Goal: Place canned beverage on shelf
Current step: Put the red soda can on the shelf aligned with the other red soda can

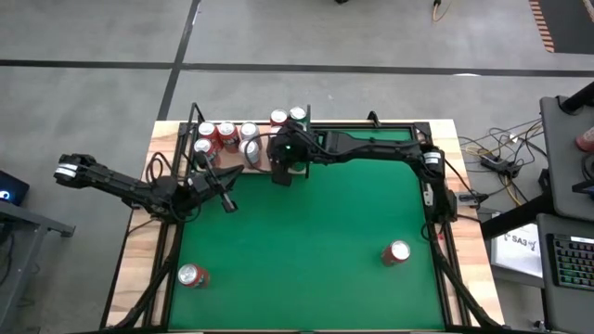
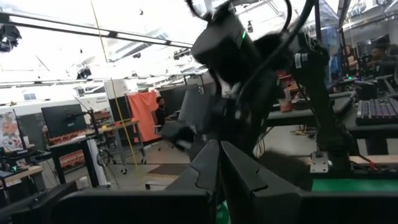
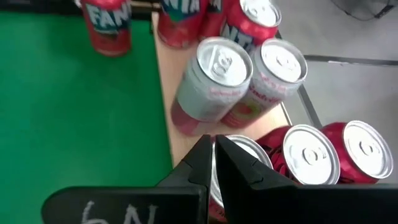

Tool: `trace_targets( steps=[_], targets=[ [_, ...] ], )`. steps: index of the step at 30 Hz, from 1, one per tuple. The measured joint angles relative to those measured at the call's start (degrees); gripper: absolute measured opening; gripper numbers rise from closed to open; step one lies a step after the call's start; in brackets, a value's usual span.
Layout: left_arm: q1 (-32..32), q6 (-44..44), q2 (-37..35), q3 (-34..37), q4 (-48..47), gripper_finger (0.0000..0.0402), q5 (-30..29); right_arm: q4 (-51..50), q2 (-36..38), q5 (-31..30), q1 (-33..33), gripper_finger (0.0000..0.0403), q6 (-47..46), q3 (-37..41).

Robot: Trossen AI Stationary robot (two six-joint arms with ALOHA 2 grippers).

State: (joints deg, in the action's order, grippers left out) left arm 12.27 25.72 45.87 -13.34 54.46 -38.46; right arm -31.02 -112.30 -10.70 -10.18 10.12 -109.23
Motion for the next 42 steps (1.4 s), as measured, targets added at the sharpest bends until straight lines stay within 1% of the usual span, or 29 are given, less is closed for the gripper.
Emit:
trace_targets(
  steps=[7, 10, 12, 14, 16, 19, 23, 27, 32, 37, 42],
  targets=[
    [0.29, -3.57, -0.31, -0.29, -0.71, 0.0000, 0.50, -0.91, 2.99, 0.13, 3.00, 0.0012, -3.09, 0.00],
    [0.95, -3.93, -0.53, -1.73, -2.84, 0.0000, 2.60, -1.81, 4.63, 0.20, 4.62, 0.0012, -5.23, 0.00],
    [1.47, -4.42, -0.59, -3.32, -5.87, 0.0000, 4.41, -3.02, 5.72, 0.22, 5.65, 0.0012, -7.01, 0.00],
    [1.86, -5.65, -0.59, -5.60, -10.28, 0.0000, 5.03, -4.41, 6.58, 0.26, 6.75, 0.0012, -9.04, 0.00],
    [1.99, -7.30, -0.61, -8.52, -16.80, 0.0000, 5.05, -6.40, 7.49, 0.40, 7.88, 0.0012, -10.63, 0.00],
    [2.05, -10.32, -0.19, -13.97, -29.38, 0.0000, 5.07, -9.15, 8.71, 0.54, 9.83, 0.0012, -13.47, 0.00],
    [2.32, -14.48, 1.26, -20.87, -44.38, 0.0000, 5.09, -15.59, 9.29, 0.68, 12.95, 0.0012, -18.48, -0.04],
    [3.43, -16.73, 3.11, -25.29, -52.06, 0.0000, 5.07, -23.94, 9.29, 0.68, 16.37, 0.0012, -23.41, -0.04],
    [5.33, -16.83, 5.08, -27.30, -53.40, 0.0000, 5.08, -31.89, 9.29, 0.66, 20.85, 0.0012, -31.31, 0.20],
    [6.38, -17.80, 6.00, -27.61, -53.35, 0.0000, 5.08, -38.05, 9.29, 0.66, 24.55, 0.0012, -40.52, 0.22],
    [6.85, -19.23, 6.63, -27.91, -53.35, 0.0000, 5.07, -44.30, 9.29, 0.65, 27.45, 0.0012, -47.37, 0.24]
  ],
)
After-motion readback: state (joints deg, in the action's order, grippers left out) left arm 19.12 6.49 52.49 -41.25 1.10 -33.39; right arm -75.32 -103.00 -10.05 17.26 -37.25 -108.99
